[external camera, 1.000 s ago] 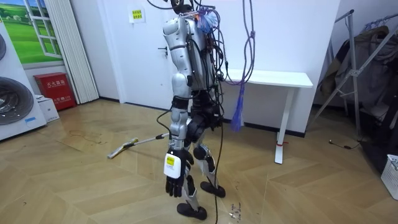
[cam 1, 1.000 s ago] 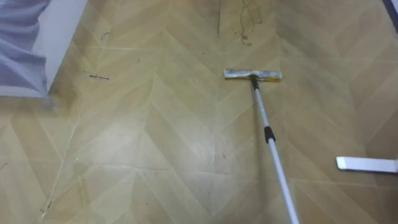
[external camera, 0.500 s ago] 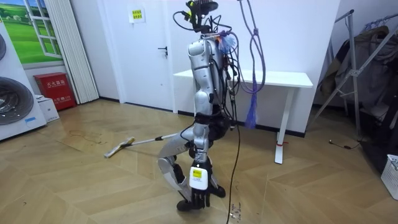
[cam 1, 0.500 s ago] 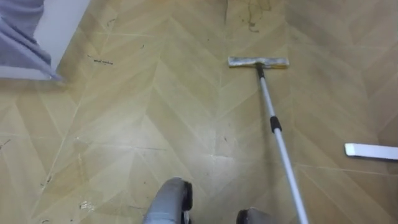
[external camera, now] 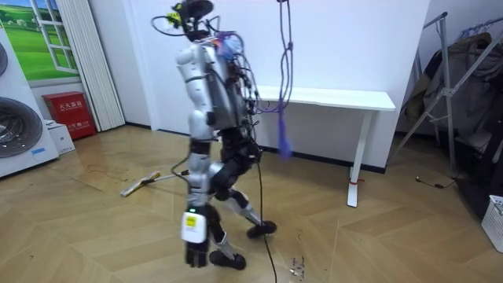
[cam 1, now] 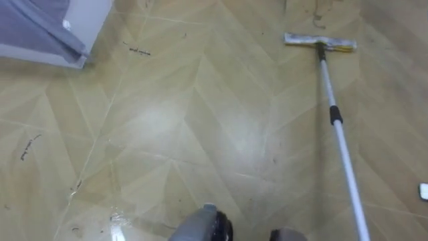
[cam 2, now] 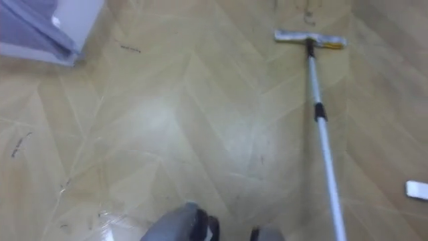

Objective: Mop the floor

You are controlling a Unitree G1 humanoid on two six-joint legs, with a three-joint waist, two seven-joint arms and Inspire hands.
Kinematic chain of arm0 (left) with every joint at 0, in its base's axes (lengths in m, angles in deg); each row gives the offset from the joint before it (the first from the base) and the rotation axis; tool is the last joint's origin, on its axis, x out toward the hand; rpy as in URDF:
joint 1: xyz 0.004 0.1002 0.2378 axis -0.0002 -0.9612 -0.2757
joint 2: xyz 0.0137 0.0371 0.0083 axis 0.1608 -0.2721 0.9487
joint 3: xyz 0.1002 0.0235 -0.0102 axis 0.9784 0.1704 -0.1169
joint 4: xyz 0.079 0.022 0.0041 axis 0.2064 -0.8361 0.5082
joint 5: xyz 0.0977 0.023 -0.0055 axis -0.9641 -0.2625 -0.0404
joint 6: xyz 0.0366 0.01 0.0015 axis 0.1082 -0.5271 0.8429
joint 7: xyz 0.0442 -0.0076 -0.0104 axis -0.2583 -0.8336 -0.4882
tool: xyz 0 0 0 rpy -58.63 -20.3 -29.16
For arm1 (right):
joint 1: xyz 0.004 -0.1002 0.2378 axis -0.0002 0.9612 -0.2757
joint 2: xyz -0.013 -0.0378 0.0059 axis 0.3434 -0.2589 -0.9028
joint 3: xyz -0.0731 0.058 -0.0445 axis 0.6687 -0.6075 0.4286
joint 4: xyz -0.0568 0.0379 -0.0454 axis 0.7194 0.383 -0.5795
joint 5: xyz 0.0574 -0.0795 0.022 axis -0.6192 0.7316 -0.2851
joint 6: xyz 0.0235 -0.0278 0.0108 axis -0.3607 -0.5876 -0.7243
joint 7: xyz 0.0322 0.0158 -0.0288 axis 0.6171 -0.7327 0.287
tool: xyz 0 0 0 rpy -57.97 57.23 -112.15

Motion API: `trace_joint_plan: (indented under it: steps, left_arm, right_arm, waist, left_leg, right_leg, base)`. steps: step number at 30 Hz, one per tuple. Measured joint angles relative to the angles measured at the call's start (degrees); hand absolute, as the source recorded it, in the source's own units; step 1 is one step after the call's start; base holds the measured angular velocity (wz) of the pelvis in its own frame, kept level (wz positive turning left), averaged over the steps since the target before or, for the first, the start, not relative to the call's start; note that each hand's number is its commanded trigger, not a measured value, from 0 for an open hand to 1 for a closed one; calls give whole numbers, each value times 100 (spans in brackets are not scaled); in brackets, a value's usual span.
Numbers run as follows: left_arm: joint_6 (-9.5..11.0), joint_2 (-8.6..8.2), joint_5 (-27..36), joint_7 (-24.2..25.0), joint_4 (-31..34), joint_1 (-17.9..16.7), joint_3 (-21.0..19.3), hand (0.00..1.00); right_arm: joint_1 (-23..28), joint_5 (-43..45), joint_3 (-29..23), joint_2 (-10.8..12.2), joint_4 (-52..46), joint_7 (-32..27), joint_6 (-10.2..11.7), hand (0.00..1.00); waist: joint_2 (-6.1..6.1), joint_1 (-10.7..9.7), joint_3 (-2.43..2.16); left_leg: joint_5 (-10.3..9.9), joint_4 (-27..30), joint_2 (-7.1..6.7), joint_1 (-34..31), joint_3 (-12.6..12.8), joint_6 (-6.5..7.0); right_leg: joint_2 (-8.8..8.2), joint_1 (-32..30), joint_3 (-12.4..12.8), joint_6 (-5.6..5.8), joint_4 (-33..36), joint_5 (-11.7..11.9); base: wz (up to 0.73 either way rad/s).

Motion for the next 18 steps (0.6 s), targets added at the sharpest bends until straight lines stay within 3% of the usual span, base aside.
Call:
trace_joint_plan:
  steps: [2,4,6,7,8,9,10,11,12,13,14,15,16,17,18]
  left_arm:
    - [9,-12,-62,-38,57,-1,6,0]
    - [-28,-71,-65,-37,98,-39,10,0]
    - [-89,-109,-32,-38,227,-171,20,0]
    - [-139,-111,46,-45,254,-233,6,0]
    - [-172,-108,122,-68,225,-256,8,0]
    - [-182,-100,207,-96,227,-263,9,0]
    - [-188,-63,384,-184,229,-303,10,0]
    - [-185,-59,649,-292,228,-335,31,0]
    - [-182,-58,797,-321,241,-347,33,0]
    - [-173,-49,1042,-397,275,-300,29,0]
    - [-159,2,1173,-460,318,-228,29,0]
    - [-145,29,1172,-488,357,-213,27,0]
    - [-105,46,1174,-520,437,-227,42,0]
    - [-100,38,1159,-507,482,-267,130,0]
    - [-96,31,1161,-486,506,-301,153,0]
  right_arm:
    - [235,-7,-4,187,0,-95,-2,100]
    - [395,-28,-7,295,1,-114,-36,100]
    - [502,-29,-8,365,-1,-112,-181,100]
    - [498,-28,-7,395,-3,-110,-249,100]
    - [528,-26,-17,405,4,-121,-261,100]
    - [496,-24,-17,404,7,-137,-267,100]
    - [342,-2,-16,404,13,-163,-342,100]
    - [40,39,-8,344,55,-165,-465,100]
    - [-165,68,-9,299,72,-167,-523,100]
    - [-582,75,-15,209,57,-161,-581,100]
    - [-1012,37,-14,180,59,-169,-552,100]
    - [-1216,-14,-4,181,58,-169,-518,100]
    - [-1536,-116,29,196,102,-153,-431,100]
    - [-1759,-203,53,191,17,-141,-345,100]
    - [-1824,-251,54,187,-23,-123,-304,100]
  waist:
    - [48,-112,-12]
    - [54,-152,-11]
    - [49,-196,-12]
    - [23,-211,2]
    - [48,-219,-15]
    - [64,-217,-13]
    - [0,-175,16]
    - [-85,-61,29]
    - [-139,-3,32]
    - [-214,89,50]
    - [-322,166,103]
    - [-408,225,136]
    - [-516,339,175]
    - [-560,416,187]
    - [-563,426,186]
  left_leg:
    - [-240,-66,-2,249,-1,23]
    - [-458,-137,0,565,0,13]
    - [-711,-201,2,980,-21,-47]
    - [-885,-196,2,1263,-27,-96]
    - [-966,140,68,1393,-20,-246]
    - [-849,504,173,1308,34,-462]
    - [-172,1559,353,969,69,-943]
    - [877,2382,406,561,110,-1084]
    - [1412,2691,387,337,135,-1094]
    - [1795,3256,357,-259,115,-1055]
    - [1747,3546,439,-950,119,-1038]
    - [1715,3491,506,-1219,140,-1009]
    - [1579,2919,606,-1514,124,-987]
    - [1480,1830,612,-1552,-12,-995]
    - [1477,1151,611,-1489,-107,-993]
  right_leg:
    - [217,-568,-63,-25,-519,-28]
    - [261,-746,-140,-38,-1326,-26]
    - [239,-658,-338,-192,-2276,60]
    - [219,-500,-457,-337,-2629,147]
    - [220,-291,-519,-389,-2494,69]
    - [265,-205,-556,-420,-2407,-62]
    - [378,-54,-524,-509,-2190,-302]
    - [410,39,-456,-649,-2003,-477]
    - [404,49,-413,-697,-1925,-552]
    - [417,28,-335,-729,-1790,-707]
    - [430,34,-286,-723,-1697,-841]
    - [450,50,-234,-678,-1669,-879]
    - [498,162,-112,-646,-1713,-961]
    - [501,372,-81,-588,-1845,-1054]
    - [498,495,-88,-547,-1933,-1105]
  base:
    - [-10]
    - [-13]
    - [-5]
    - [7]
    - [9]
    - [4]
    - [-24]
    - [-39]
    - [-50]
    - [-32]
    - [-25]
    - [-27]
    - [-30]
    - [-19]
    - [0]
